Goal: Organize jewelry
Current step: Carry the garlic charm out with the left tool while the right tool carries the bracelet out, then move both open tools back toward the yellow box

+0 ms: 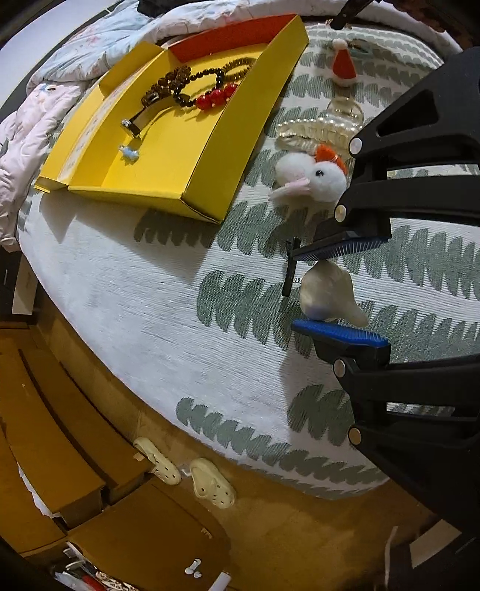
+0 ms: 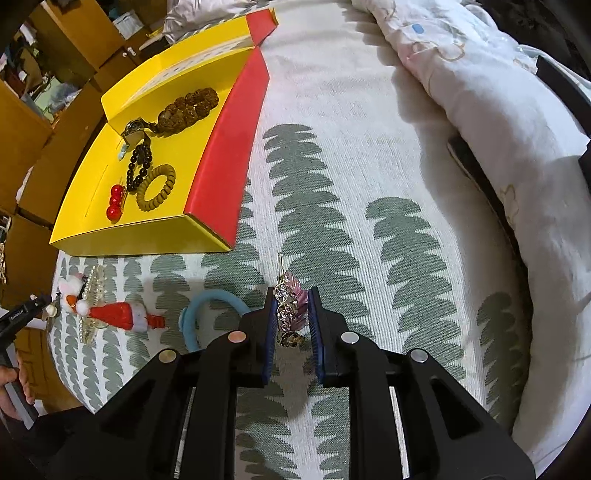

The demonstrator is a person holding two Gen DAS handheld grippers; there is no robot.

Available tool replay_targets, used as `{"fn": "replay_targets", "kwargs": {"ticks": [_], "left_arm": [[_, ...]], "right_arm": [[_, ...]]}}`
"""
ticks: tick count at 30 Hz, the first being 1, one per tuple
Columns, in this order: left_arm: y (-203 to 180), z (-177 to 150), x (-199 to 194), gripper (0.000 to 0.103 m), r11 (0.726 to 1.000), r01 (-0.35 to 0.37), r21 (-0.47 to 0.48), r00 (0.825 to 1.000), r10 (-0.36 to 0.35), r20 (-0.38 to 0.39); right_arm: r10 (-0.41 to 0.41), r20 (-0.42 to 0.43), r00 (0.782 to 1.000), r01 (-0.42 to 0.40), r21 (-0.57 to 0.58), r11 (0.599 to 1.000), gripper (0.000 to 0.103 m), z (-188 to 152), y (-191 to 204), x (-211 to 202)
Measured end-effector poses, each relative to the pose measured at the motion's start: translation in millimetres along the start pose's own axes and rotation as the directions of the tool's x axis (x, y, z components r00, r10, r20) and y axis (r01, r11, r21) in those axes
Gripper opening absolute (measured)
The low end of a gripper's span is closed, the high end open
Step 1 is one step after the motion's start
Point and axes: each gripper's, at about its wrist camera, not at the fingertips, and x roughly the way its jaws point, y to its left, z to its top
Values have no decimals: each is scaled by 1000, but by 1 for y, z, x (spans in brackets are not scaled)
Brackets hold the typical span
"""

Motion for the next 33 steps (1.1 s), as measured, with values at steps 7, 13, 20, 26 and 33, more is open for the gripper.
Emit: {"fn": "replay_targets", "kwargs": {"ticks": [7,13,20,26,33], "left_arm": [[-5,0,2,36,1000,7,1,1000,-7,-8],[-6,5,-6,65,1000,5,-11,1000,-5,14],[-17,12,-33,65,998,65,-4,990,-64,129],[-54,18,-65,82,983,126,131,945,-159,284],[-102,35,-56,84,969,138,203,949,-187,252]], "right_arm": [[-23,18,1000,23,-1,1000,25,2,1,-5],[-29,70,997,30,-3,1000,37,6,8,-18],[17,189,982,-10,-39,999,46,16,33,-46],[101,245,964,-68,-141,988,50,27,71,-56],[126,187,974,-84,-216,973,50,48,108,-29]]}}
